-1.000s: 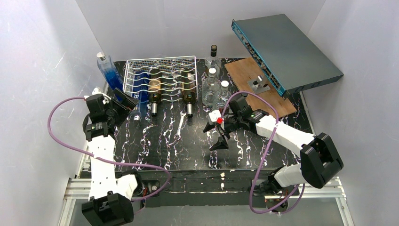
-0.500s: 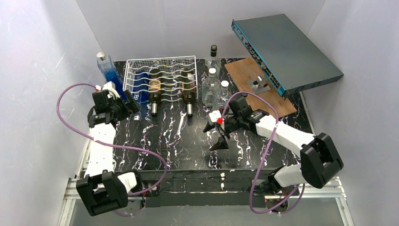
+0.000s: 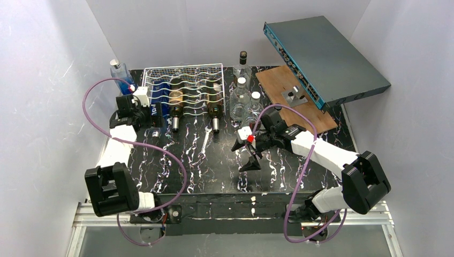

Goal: Take the wine bottle off the wine rack
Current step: Pick up the wine bottle from the wine rack.

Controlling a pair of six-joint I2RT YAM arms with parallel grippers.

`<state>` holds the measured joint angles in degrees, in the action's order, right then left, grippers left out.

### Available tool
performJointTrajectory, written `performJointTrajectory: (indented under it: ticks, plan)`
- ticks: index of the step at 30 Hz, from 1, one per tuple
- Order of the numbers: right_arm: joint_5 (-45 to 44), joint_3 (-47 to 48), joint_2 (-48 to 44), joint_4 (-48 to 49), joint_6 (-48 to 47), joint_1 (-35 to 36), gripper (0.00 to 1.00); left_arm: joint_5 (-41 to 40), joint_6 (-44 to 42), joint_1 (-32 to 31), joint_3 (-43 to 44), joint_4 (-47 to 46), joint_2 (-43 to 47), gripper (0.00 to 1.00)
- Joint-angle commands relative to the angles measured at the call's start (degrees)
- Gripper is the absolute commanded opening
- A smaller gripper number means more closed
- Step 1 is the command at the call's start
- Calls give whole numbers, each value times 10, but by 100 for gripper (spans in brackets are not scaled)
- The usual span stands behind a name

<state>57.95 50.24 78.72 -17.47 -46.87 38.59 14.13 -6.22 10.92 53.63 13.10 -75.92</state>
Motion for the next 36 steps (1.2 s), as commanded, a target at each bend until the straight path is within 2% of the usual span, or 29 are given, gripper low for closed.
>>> performJointTrajectory:
  ticks: [1,7,36]
  plan:
    - [9,21,-6,-19,-18,-4,99,14,-48,2,29,-14,-19,98]
    - [10,23,-4,-25,-23,-4,98,43,-31,7,37,-23,-57,98]
    - [9,28,16,-36,-31,-4,98,56,-19,23,-1,-113,-135,98]
